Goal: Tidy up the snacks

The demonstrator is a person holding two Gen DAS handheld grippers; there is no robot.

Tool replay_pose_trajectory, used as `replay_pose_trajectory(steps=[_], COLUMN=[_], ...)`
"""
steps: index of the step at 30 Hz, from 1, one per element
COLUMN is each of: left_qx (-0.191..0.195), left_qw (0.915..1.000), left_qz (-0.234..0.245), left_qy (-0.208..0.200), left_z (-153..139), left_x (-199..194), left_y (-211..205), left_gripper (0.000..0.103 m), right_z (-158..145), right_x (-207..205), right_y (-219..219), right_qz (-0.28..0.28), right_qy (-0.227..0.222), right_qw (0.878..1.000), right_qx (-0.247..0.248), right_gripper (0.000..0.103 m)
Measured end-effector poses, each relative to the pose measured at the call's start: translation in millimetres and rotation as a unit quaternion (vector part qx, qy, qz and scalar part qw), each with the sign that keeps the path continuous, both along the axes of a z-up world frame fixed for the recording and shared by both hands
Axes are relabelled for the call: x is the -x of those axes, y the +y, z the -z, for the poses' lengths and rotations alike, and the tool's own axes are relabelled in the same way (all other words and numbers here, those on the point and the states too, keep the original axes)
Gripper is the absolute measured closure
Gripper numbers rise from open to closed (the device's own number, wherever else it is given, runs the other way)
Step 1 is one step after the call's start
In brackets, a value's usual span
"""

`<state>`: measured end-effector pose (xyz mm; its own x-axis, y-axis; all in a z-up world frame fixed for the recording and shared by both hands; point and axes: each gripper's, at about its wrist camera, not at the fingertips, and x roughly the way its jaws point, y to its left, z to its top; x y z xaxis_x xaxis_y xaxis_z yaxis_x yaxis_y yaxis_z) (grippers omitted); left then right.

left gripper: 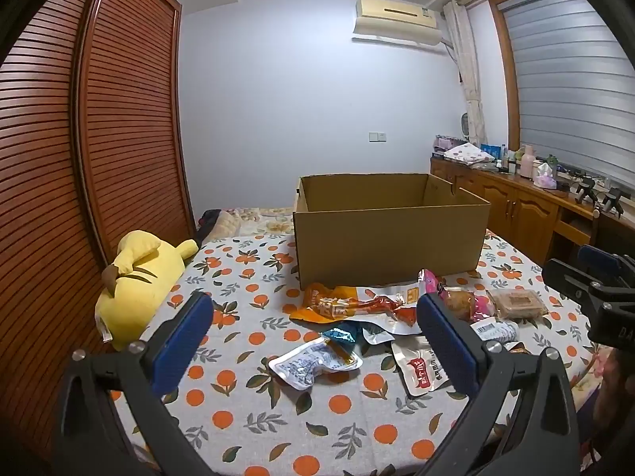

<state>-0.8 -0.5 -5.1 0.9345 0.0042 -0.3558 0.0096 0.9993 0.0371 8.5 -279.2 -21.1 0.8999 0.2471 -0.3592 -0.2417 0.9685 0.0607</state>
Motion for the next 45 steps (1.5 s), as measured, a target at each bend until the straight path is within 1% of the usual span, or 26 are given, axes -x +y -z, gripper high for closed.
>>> replay_pose_trajectory(steps=[13,45], left_qx=[0.007,0.007], left_qw=[1.0000,0.9999], left_qz=[0.003,0.002], left_qy=[0.001,0.014], left_z=[1.2,10.1], left_x=[1.8,-1.1], left_y=[4.6,4.1], left_gripper=[0.000,0.000], right_z=[1.7,1.6], right_x=[0.0,0.4], right_y=[-0.5,-0.6], right_qz=[0.000,0.001], right_qy=[0.000,0.001], right_qw=[1.000,1.000], right_qx=[0.001,-0.001], right_gripper=[0.000,0.000])
